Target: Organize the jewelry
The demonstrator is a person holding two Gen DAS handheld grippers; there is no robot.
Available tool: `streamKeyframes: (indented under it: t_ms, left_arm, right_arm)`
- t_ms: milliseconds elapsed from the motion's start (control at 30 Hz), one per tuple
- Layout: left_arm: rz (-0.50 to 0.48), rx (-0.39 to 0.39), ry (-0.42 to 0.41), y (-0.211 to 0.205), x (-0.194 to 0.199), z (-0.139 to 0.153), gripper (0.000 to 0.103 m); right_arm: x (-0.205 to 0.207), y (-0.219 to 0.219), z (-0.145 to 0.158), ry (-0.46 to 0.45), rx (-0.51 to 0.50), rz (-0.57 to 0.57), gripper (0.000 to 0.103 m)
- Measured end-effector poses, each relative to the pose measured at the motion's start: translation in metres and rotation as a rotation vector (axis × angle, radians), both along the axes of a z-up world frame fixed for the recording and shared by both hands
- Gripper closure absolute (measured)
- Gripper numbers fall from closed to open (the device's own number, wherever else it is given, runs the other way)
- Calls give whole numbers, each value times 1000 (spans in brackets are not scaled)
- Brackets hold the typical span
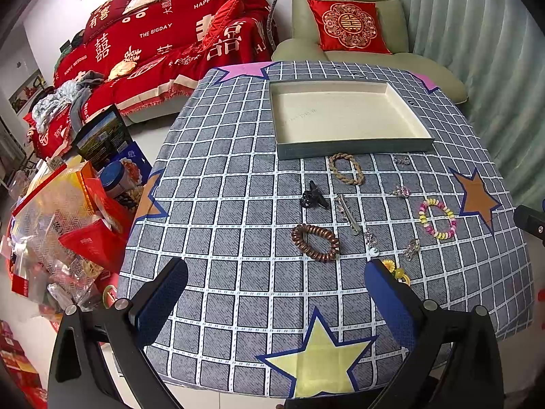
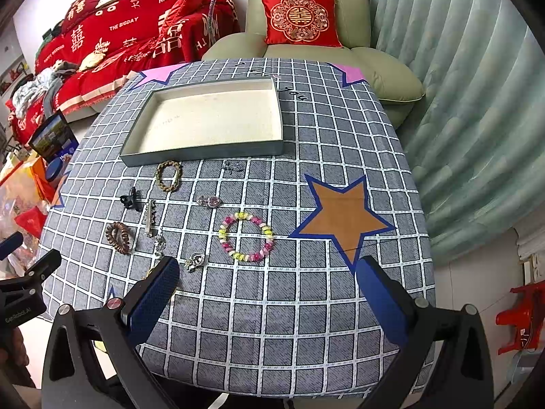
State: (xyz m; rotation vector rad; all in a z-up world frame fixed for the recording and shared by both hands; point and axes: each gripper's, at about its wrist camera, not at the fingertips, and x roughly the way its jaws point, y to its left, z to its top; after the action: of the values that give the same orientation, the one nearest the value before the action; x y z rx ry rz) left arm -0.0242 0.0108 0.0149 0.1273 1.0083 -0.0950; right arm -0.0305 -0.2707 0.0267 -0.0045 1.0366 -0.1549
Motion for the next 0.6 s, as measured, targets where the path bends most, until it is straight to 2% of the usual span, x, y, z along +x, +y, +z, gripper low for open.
streamKeyframes:
  t_ms: [600]
  left_arm:
    - [0,0,4,3,-2,-2,0]
  right_arm:
    - [1,0,-1,3,0,1,0]
